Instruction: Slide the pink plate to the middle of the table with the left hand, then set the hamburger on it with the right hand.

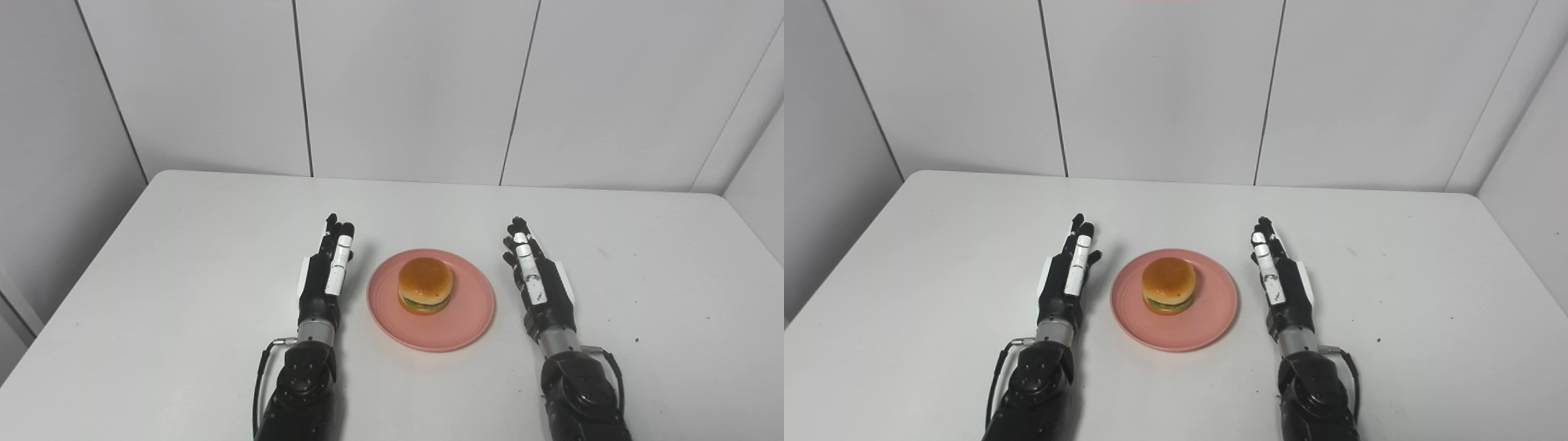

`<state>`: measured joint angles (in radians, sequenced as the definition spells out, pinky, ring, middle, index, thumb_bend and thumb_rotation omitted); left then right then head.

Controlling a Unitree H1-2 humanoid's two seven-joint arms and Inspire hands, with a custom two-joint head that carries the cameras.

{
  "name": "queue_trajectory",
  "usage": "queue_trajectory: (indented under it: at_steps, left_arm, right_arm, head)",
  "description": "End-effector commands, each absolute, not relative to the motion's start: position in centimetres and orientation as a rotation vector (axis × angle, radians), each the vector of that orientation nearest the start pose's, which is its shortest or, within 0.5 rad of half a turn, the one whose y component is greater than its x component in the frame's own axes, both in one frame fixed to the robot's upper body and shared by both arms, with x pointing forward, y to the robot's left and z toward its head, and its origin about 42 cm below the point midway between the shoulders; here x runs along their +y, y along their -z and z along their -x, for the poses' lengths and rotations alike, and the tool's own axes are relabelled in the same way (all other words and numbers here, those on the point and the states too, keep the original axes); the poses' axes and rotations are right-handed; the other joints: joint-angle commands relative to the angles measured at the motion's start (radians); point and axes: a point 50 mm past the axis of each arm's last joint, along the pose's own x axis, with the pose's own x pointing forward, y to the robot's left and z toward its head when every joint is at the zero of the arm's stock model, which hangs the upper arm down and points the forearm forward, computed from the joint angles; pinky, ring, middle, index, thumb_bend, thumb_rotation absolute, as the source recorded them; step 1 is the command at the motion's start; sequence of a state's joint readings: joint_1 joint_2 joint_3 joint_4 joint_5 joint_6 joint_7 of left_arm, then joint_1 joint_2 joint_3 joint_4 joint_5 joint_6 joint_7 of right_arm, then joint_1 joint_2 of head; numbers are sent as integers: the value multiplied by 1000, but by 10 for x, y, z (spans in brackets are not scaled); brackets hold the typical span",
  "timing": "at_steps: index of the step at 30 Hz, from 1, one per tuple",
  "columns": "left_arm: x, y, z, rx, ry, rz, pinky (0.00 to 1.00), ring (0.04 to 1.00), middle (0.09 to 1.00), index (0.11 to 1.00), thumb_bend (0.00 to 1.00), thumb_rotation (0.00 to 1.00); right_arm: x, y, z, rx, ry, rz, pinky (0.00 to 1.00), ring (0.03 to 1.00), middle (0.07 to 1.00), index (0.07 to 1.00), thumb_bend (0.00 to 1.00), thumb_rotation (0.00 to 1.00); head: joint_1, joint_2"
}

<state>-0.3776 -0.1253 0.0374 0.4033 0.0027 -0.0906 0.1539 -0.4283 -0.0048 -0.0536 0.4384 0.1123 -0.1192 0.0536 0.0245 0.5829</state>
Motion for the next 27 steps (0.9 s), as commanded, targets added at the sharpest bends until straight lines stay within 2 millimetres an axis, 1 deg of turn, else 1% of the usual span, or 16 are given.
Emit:
queue_trajectory:
  at_steps: [1, 3, 7, 12, 18, 21, 27]
  left_arm:
    - [135, -125, -403, -74, -58, 127, 1000, 1000, 1000, 1000, 756, 934]
    - [136, -124, -403, -89, -60, 129, 1000, 1000, 1000, 1000, 769, 945]
    - [138, -122, -403, -127, -42, 132, 1000, 1000, 1000, 1000, 752, 957]
    - [138, -120, -403, -125, -37, 152, 1000, 1000, 1000, 1000, 745, 940]
    - [139, -121, -404, -139, -60, 114, 1000, 1000, 1000, 1000, 731, 937]
    - [140, -121, -403, -149, -66, 93, 1000, 1000, 1000, 1000, 723, 954]
    - [142, -121, -403, -138, -51, 100, 1000, 1000, 1000, 1000, 730, 945]
  right_arm:
    - [-187, -119, -412, -113, -94, -115, 971, 955, 959, 947, 819, 888]
    - [-187, -118, -412, -111, -92, -112, 973, 952, 957, 946, 816, 892]
    - [-187, -118, -411, -109, -86, -118, 970, 945, 953, 942, 795, 891]
    - [-186, -118, -411, -108, -85, -121, 983, 951, 956, 941, 792, 890]
    - [-186, -119, -412, -106, -84, -119, 973, 952, 958, 941, 785, 897]
    - [-185, -119, -412, -105, -84, -123, 988, 956, 964, 949, 780, 905]
    - [-183, -117, -410, -97, -72, -137, 975, 952, 961, 948, 780, 900]
  head:
    - [0, 1]
    - [-2, 0]
    - [-2, 0]
    - [-4, 2]
    - [-4, 2]
    - [-6, 2]
    - [-11, 4]
